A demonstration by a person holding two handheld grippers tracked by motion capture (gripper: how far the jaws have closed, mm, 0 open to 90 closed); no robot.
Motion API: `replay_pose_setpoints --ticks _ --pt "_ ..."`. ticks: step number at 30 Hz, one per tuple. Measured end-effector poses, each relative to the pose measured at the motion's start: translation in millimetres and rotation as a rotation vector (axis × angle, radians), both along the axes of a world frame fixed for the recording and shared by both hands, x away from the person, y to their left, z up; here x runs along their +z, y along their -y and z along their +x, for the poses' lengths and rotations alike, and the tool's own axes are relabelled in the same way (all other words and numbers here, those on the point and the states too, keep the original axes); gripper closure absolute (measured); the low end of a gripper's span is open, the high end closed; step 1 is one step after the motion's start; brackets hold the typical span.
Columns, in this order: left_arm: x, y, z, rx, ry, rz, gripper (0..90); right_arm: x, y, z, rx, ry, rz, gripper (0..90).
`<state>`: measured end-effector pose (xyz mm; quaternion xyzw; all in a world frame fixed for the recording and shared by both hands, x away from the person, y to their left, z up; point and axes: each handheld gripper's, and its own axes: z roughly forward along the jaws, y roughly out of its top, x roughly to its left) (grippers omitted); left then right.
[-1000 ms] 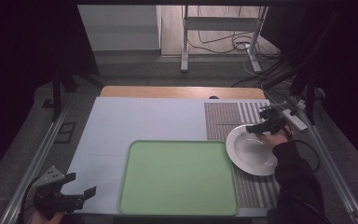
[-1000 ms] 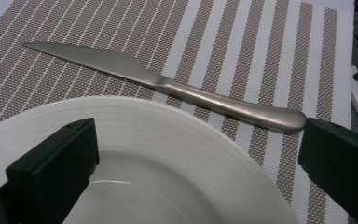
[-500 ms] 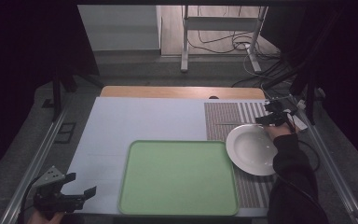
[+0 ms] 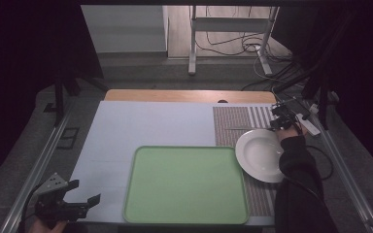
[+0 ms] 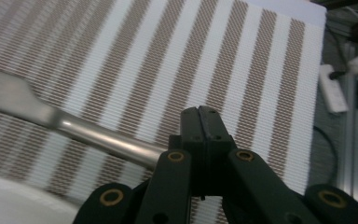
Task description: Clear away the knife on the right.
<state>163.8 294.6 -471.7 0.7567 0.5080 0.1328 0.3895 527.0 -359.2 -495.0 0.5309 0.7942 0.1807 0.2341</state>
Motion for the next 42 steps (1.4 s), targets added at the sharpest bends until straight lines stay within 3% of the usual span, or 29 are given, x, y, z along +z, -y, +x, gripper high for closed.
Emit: replay_pose_setpoints --ticks 2,9,17,20,23,27,30,32,38,40,42 --pt "0.2 -0.2 -0.4 0.0 -0.001 0.001 3.4 -3.3 2.0 1.6 -0.009 -0.004 -0.013 90.0" --pt "0.0 -0.2 -1.2 0.001 0.002 -0.001 3.4 -1.5 10.5 -2.8 -0.04 -0.05 0.013 90.0" --pt "0.2 0.5 -1.5 -0.001 0.001 0.006 3.4 4.7 15.4 -21.1 0.003 -0.182 0.058 90.0" --pt "0.3 0.9 -1.4 -0.003 0.002 0.011 3.4 6.1 18.8 -24.2 -0.015 -0.196 0.038 90.0" --pt "0.3 0.9 -1.3 -0.003 0.003 0.01 3.4 6.1 22.6 -24.3 -0.012 -0.201 0.056 88.7" --pt "0.3 1.3 -1.2 -0.004 0.002 0.013 3.4 11.8 20.8 -20.2 -0.041 -0.141 0.082 72.8" --pt "0.2 1.3 -1.1 -0.003 0.001 0.013 3.4 18.2 16.9 -14.9 -0.067 -0.109 0.112 52.7" --pt "0.2 1.1 -1.1 -0.003 0.001 0.012 3.4 21.1 12.6 -10.7 -0.071 -0.1 0.147 42.8" --pt "0.1 0.8 -0.9 -0.002 -0.001 0.011 3.4 17.4 -7.0 1.3 -0.067 -0.103 0.162 9.7" --pt "0.1 0.8 -0.9 -0.001 -0.001 0.01 3.4 14.6 -15.1 5.0 -0.062 -0.106 0.152 2.5" --pt "0.1 0.7 -1.0 -0.001 -0.001 0.01 3.4 12.2 -23.2 7.8 -0.05 -0.108 0.13 1.9"
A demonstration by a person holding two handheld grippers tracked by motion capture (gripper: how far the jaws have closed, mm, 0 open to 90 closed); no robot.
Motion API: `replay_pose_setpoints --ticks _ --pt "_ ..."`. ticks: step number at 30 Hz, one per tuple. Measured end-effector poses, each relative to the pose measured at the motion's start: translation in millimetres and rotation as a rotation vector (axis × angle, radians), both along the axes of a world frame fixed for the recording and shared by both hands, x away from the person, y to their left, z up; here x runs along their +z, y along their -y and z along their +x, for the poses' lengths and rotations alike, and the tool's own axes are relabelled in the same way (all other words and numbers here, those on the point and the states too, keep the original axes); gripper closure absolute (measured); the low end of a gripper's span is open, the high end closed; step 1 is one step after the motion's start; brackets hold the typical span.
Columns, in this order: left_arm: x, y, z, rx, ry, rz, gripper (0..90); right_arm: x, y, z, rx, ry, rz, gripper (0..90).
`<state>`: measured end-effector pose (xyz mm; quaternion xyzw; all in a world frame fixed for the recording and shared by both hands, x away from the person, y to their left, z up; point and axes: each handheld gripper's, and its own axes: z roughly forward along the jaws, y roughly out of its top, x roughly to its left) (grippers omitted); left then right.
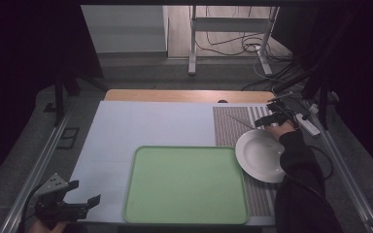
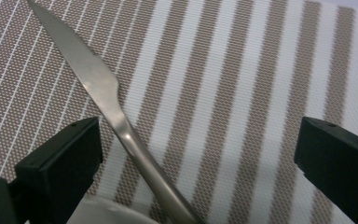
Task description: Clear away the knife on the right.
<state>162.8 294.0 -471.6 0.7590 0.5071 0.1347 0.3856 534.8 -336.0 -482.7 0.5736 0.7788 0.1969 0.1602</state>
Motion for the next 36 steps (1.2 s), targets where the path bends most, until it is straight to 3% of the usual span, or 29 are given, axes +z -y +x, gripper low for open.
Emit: replay_pose_setpoints --ticks 5,11,16,26,29,36 --pt "0.0 0.3 -0.2 -0.001 0.001 0.003 3.4 -8.2 -14.7 4.2 0.029 -0.015 -0.038 2.2" --pt "0.0 0.4 -0.3 -0.002 0.001 0.004 3.4 -21.3 -16.2 6.9 0.049 -0.052 -0.068 9.1" --pt "0.0 0.7 -0.4 -0.002 0.001 0.007 3.4 -17.4 -7.9 5.1 0.069 -0.062 -0.046 23.1" --pt "0.0 0.8 -1.0 0.0 0.002 0.008 3.4 -8.3 12.8 -0.8 0.122 -0.097 -0.059 61.0" --pt "0.0 0.8 -1.1 0.0 0.002 0.009 3.4 -6.3 19.6 -2.8 0.141 -0.12 -0.053 77.2" --pt "0.2 1.0 -1.1 -0.001 0.002 0.009 3.4 -5.4 27.3 -4.6 0.151 -0.127 -0.046 79.9"
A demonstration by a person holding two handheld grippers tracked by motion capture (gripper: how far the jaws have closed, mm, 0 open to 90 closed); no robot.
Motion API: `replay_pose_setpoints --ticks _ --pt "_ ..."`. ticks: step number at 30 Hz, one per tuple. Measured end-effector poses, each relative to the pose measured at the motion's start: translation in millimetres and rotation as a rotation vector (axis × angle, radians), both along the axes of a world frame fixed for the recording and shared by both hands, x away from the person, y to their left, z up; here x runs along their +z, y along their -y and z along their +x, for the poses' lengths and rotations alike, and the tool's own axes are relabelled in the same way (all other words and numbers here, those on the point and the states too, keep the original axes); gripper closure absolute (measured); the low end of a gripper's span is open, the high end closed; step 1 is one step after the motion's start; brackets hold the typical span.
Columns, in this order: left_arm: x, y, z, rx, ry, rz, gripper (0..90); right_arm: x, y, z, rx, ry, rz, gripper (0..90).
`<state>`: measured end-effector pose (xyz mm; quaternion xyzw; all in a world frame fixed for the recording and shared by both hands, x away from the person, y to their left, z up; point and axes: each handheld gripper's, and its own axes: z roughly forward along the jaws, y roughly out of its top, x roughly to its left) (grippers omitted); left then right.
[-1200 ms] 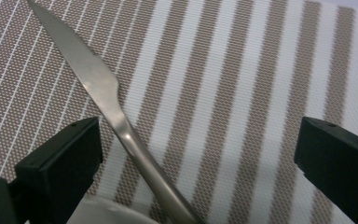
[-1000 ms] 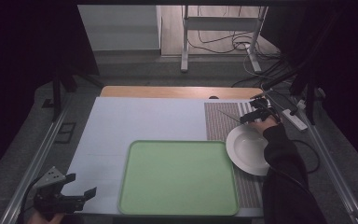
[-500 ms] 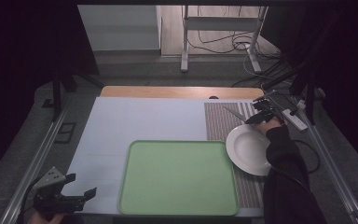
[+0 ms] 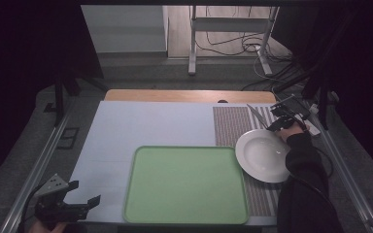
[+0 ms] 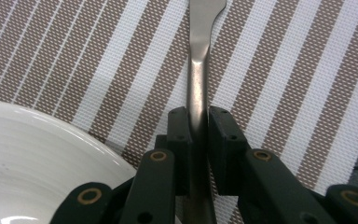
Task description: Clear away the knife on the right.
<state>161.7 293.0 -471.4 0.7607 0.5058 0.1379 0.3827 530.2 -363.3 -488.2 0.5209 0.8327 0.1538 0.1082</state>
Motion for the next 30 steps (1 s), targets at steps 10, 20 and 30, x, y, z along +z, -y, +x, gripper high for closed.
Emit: replay_pose_setpoints --ticks 10,20,30 --pt "0.0 0.0 0.0 0.0 0.001 0.0 3.4 14.9 23.2 -7.1 -0.064 0.057 0.023 80.0" --pt "0.2 0.5 0.4 -0.002 -0.001 0.004 3.5 35.6 31.1 -23.4 -0.076 0.099 0.088 80.1" --pt "0.2 0.9 0.6 -0.002 0.0 0.004 3.4 48.2 22.7 -41.0 -0.049 0.125 0.147 80.0"
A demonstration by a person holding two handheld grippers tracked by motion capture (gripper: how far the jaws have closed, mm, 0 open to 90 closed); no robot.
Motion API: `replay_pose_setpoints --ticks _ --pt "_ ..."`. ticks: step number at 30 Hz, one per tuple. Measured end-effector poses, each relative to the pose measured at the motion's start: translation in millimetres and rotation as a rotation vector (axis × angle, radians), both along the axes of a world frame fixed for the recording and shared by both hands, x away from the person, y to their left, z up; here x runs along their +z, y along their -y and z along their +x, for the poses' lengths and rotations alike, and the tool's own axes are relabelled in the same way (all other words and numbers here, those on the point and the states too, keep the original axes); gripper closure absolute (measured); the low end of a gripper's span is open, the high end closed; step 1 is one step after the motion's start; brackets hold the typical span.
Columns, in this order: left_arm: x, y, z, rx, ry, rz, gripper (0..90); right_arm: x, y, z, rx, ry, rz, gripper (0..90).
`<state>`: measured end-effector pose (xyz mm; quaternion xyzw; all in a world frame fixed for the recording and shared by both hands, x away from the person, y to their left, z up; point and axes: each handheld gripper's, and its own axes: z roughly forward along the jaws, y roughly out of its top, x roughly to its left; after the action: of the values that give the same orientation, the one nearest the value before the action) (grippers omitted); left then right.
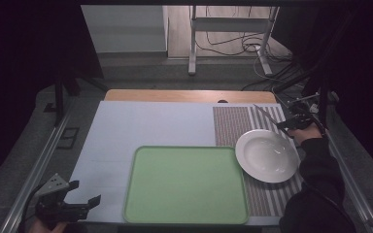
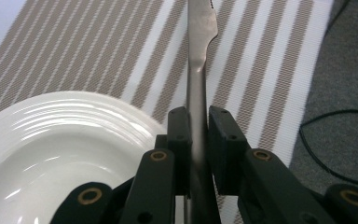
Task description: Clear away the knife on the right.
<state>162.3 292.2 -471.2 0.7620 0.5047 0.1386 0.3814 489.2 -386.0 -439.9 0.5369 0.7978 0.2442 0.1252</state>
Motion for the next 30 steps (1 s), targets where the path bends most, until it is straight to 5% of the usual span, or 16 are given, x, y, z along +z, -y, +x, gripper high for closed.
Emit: replay_pose_setpoints --ticks 30 --pt "0.0 0.3 0.0 -0.002 0.002 0.002 3.4 5.3 -94.4 -81.6 0.281 0.034 0.052 79.9"
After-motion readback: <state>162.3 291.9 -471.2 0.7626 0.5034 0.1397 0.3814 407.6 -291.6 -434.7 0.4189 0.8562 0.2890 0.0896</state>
